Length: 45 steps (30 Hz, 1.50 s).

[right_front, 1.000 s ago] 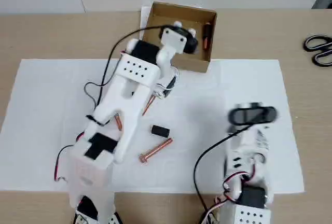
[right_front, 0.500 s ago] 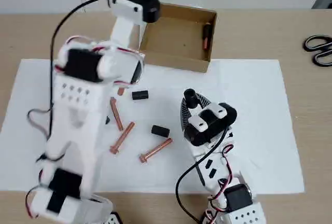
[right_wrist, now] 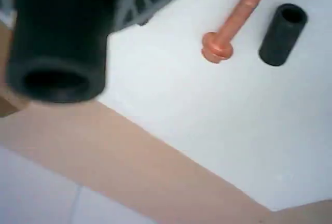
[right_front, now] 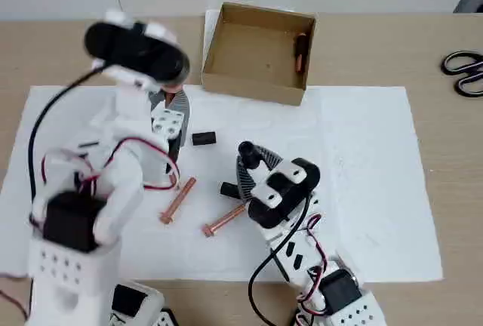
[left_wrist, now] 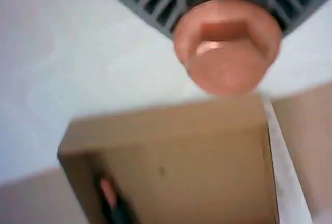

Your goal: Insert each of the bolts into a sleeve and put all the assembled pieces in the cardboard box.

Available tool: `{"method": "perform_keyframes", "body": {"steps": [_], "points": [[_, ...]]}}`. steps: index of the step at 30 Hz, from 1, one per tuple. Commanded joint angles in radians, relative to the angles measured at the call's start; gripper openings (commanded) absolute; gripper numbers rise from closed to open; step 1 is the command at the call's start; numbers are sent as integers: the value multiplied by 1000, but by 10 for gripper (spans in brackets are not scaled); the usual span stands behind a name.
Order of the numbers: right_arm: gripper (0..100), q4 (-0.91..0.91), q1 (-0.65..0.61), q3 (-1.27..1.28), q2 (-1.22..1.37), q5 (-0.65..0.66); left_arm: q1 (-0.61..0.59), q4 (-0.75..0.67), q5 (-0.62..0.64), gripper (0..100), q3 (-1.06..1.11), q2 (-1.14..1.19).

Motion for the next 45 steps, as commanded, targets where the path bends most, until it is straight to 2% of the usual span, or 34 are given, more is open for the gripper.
{"method": "perform_keyframes", "body": {"steps": [1,5,9,11,13,19,28,33,36,45], "points": [[4,-25,-8,6,-18,-8,-8,-232,-3,6,180,-133],[4,-27,-4,6,-18,-8,20,-488,12,6,387,-281],[4,-27,-2,6,-18,-9,120,-766,127,6,512,-388],[4,-28,-4,6,-18,-9,184,-835,176,6,538,-396],[4,-54,-4,6,-19,-9,224,-836,212,6,545,-388],[4,-194,-4,6,-19,-9,238,-819,315,6,556,-353],[4,-208,-2,6,-19,-9,261,-660,318,6,550,-331],[4,-208,-2,6,-19,-8,293,-643,319,6,539,-333],[4,-202,-2,6,-18,-8,310,-575,319,6,492,-330],[4,-200,-2,6,-18,-8,301,-543,315,6,420,-334]]}}
